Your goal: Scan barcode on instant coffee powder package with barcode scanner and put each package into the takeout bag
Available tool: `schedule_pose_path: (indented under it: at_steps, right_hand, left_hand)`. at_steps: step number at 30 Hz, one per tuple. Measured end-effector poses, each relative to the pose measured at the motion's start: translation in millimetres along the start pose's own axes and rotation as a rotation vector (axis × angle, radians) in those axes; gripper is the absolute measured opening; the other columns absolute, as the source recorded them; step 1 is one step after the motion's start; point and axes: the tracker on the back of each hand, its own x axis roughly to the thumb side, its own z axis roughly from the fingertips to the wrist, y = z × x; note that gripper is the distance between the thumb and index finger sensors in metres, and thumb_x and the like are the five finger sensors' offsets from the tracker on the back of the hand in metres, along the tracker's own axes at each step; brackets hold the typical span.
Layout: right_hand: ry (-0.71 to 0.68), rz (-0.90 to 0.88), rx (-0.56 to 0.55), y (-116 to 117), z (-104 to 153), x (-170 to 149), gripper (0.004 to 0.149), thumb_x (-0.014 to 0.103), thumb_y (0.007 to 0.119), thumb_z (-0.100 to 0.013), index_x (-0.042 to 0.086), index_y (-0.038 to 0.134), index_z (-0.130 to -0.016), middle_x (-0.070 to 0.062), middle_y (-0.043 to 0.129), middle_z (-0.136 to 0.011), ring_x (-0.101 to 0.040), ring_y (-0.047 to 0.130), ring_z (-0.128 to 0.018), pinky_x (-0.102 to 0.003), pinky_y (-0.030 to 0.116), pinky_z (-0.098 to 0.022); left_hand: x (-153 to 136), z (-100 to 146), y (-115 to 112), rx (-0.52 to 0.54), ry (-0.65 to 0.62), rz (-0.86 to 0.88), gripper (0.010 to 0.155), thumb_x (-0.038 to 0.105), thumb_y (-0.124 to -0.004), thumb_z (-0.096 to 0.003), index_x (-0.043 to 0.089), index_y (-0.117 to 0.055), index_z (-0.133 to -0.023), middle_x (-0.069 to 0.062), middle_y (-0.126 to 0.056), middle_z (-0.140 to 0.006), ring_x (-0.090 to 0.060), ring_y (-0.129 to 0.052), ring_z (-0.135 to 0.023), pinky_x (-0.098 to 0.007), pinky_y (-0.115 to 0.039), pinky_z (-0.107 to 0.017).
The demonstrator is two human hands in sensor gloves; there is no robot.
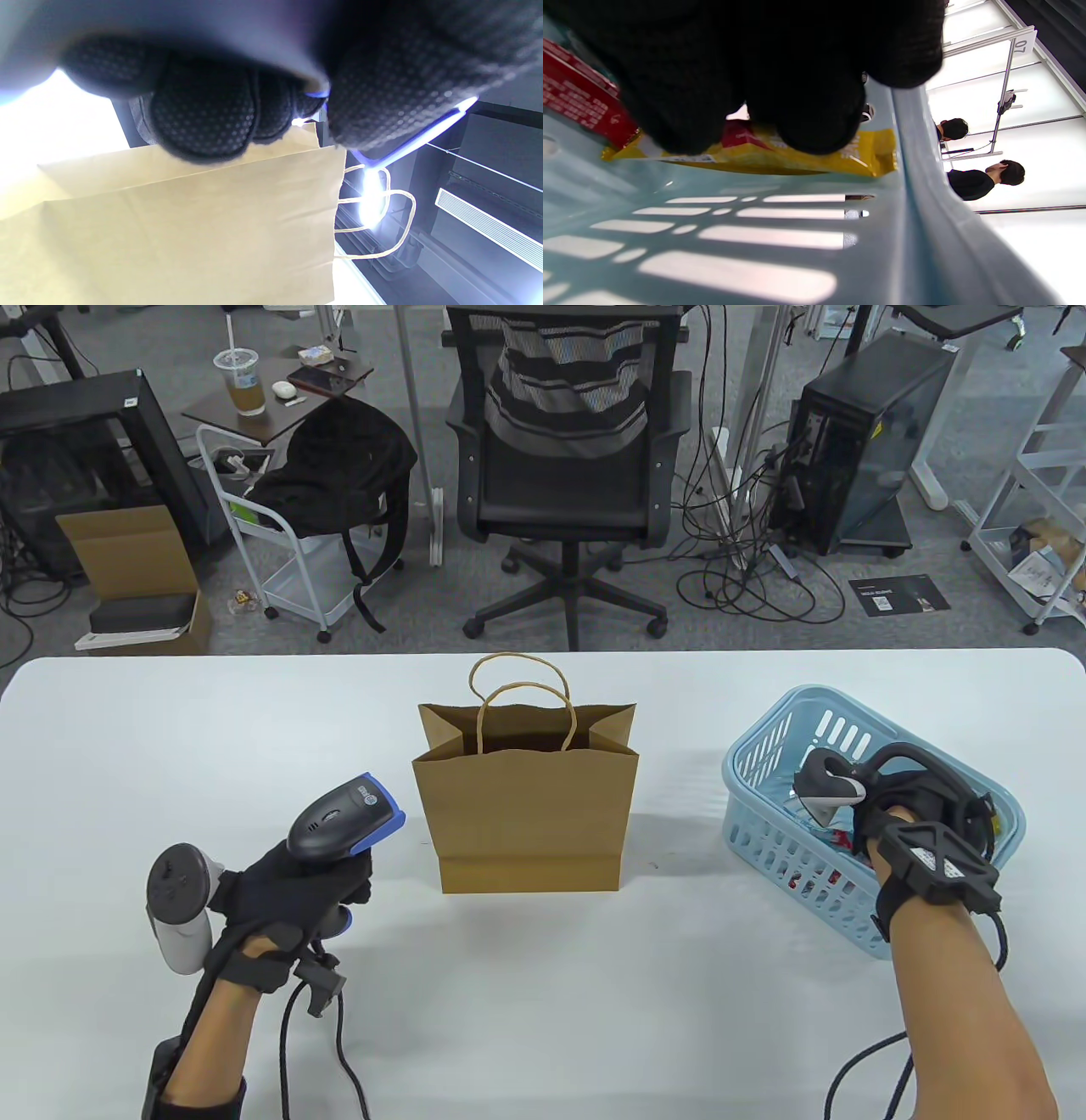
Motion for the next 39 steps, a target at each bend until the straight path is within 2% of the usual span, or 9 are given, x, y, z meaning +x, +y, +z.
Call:
schedule_pose_path:
  at_steps: [7, 9, 17, 23, 27, 28, 32, 35, 39]
  right_hand:
    - [-0.030, -0.017, 0.009, 5.2, -2.1, 8.9, 0.054, 0.043, 0.103, -0.036, 0.040, 0.088, -0.088, 0.004, 0.103, -0.085, -0.014, 0.105, -0.051, -0.038, 0.084, -0.048]
    - [-0.036, -0.015, 0.020, 5.7, -2.7, 10.7, 0.052, 0.042, 0.103, -0.037, 0.039, 0.089, -0.087, 0.004, 0.107, -0.078, -0.013, 0.105, -0.047, -0.037, 0.084, -0.046]
    - [-0.030, -0.123, -0.100, -0.3, 6.7, -5.0, 0.047, 0.036, 0.102, -0.037, 0.038, 0.092, -0.083, 0.004, 0.109, -0.071, -0.013, 0.103, -0.043, -0.036, 0.084, -0.045]
    - [-0.009, -0.443, -0.201, -21.9, 44.6, -53.9, 0.049, 0.035, 0.099, -0.039, 0.039, 0.088, -0.087, 0.005, 0.107, -0.075, -0.013, 0.103, -0.047, -0.037, 0.083, -0.047]
    - [-0.086, -0.808, -0.317, -27.1, 74.7, -86.9, 0.050, 0.034, 0.098, -0.040, 0.038, 0.087, -0.088, 0.004, 0.107, -0.075, -0.013, 0.103, -0.047, -0.037, 0.083, -0.047]
    - [-0.099, -0.862, -0.337, -25.7, 71.1, -98.2, 0.050, 0.034, 0.098, -0.040, 0.037, 0.087, -0.089, 0.004, 0.107, -0.075, -0.013, 0.104, -0.047, -0.037, 0.083, -0.047]
    - [-0.124, -1.025, -0.487, -28.6, 101.6, -123.2, 0.051, 0.034, 0.097, -0.041, 0.036, 0.086, -0.091, 0.003, 0.107, -0.075, -0.012, 0.105, -0.047, -0.036, 0.084, -0.046]
    - [-0.116, -1.086, -0.653, -34.3, 135.3, -141.8, 0.052, 0.037, 0.096, -0.041, 0.037, 0.085, -0.092, 0.005, 0.107, -0.075, -0.011, 0.106, -0.047, -0.035, 0.085, -0.046]
    - [-0.368, -1.459, -0.829, -40.6, 172.6, -158.2, 0.053, 0.036, 0.094, -0.042, 0.035, 0.084, -0.094, 0.005, 0.106, -0.076, -0.011, 0.107, -0.049, -0.035, 0.086, -0.046]
  left_hand:
    - [-0.8, -0.6, 0.2, -0.006, 0.008, 0.000, 0.051, 0.050, -0.091, -0.0491, 0.027, -0.079, -0.093, 0.003, -0.094, -0.077, -0.017, -0.108, -0.051, -0.040, -0.089, -0.042]
    - [-1.5, -0.9, -0.2, -0.009, 0.013, -0.002, 0.051, 0.051, -0.091, -0.0490, 0.027, -0.079, -0.093, 0.003, -0.094, -0.078, -0.017, -0.108, -0.051, -0.040, -0.089, -0.042]
    - [-2.7, -1.3, -1.3, -0.016, 0.020, 0.002, 0.051, 0.050, -0.091, -0.0492, 0.027, -0.079, -0.093, 0.003, -0.094, -0.078, -0.017, -0.108, -0.051, -0.041, -0.089, -0.042]
    - [-2.9, -1.7, -2.2, -0.012, 0.010, 0.015, 0.051, 0.050, -0.091, -0.0490, 0.027, -0.079, -0.093, 0.003, -0.094, -0.078, -0.017, -0.108, -0.051, -0.041, -0.089, -0.042]
    - [-1.9, -2.0, -3.2, -0.016, -0.003, 0.018, 0.051, 0.050, -0.091, -0.0492, 0.027, -0.078, -0.093, 0.003, -0.094, -0.078, -0.017, -0.108, -0.051, -0.041, -0.089, -0.042]
    - [-1.8, -1.9, -3.5, -0.017, -0.007, 0.020, 0.051, 0.050, -0.091, -0.0493, 0.027, -0.078, -0.093, 0.003, -0.094, -0.078, -0.017, -0.108, -0.051, -0.041, -0.089, -0.042]
    - [-1.2, -1.2, -4.9, -0.020, -0.017, 0.019, 0.051, 0.051, -0.091, -0.0493, 0.027, -0.078, -0.093, 0.003, -0.094, -0.078, -0.017, -0.108, -0.052, -0.041, -0.089, -0.043]
    - [-1.3, -1.0, -4.9, -0.020, -0.023, 0.019, 0.051, 0.051, -0.091, -0.0494, 0.027, -0.078, -0.093, 0.003, -0.094, -0.078, -0.017, -0.108, -0.052, -0.041, -0.089, -0.043]
    - [-1.9, -0.9, -6.4, -0.023, -0.029, 0.017, 0.051, 0.050, -0.091, -0.0494, 0.027, -0.078, -0.093, 0.003, -0.094, -0.077, -0.017, -0.107, -0.052, -0.041, -0.089, -0.043]
